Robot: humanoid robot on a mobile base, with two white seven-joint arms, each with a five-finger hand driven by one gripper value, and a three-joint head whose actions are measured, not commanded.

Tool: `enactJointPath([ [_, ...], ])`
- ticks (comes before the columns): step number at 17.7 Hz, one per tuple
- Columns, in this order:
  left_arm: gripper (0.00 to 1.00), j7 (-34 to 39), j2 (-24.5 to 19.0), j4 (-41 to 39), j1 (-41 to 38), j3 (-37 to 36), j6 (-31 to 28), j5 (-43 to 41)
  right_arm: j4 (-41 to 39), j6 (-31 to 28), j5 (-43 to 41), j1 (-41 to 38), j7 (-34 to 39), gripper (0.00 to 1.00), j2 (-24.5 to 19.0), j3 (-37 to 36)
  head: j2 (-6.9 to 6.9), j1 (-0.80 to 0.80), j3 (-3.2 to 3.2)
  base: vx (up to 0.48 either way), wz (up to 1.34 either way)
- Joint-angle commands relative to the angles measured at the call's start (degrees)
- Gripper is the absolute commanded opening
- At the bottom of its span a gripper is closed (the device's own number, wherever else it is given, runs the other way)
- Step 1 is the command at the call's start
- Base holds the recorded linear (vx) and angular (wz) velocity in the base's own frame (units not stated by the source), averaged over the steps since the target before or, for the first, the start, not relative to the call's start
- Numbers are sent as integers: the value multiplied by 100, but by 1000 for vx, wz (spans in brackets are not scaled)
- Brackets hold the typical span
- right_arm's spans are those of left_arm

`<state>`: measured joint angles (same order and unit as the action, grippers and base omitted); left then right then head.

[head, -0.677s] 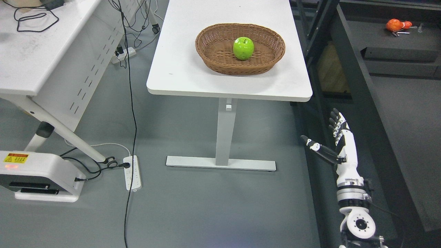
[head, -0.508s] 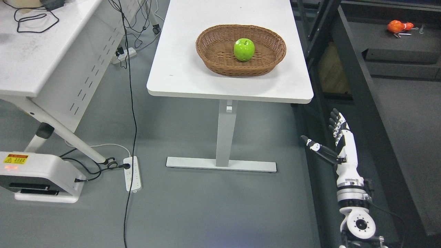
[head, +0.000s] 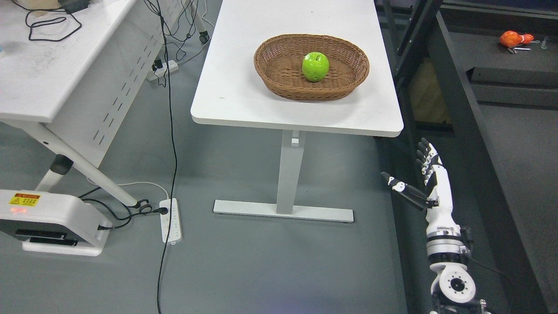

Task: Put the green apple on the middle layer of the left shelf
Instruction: 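Drive toward the white table while raising the right hand beside the basket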

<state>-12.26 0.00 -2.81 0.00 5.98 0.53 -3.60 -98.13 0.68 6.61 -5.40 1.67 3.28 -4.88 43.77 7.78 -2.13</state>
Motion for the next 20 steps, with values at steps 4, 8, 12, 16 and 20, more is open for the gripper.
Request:
enactJointPath([
  [4, 100, 4, -100, 0, -53, 0, 0, 0, 13, 231, 2785, 232, 0, 98, 1146, 206, 0, 0, 0, 32, 61],
  [8, 100, 4, -100, 0, -53, 0, 0, 0, -57, 379, 2856, 232, -8, 100, 1579, -21, 0, 0, 0, 62, 120],
  [12, 100, 4, -100, 0, -53, 0, 0, 0, -66, 1268, 2539, 250, 18, 100, 1552, -330, 0, 0, 0, 102, 156],
  [16, 100, 4, -100, 0, -53, 0, 0, 0, -66, 1022, 2512, 338, 44, 100, 1579, -330, 0, 0, 0, 158, 259],
  [20, 100, -5, -100, 0, -53, 0, 0, 0, -66, 1022, 2495, 434, 62, 100, 1526, -277, 0, 0, 0, 182, 226],
])
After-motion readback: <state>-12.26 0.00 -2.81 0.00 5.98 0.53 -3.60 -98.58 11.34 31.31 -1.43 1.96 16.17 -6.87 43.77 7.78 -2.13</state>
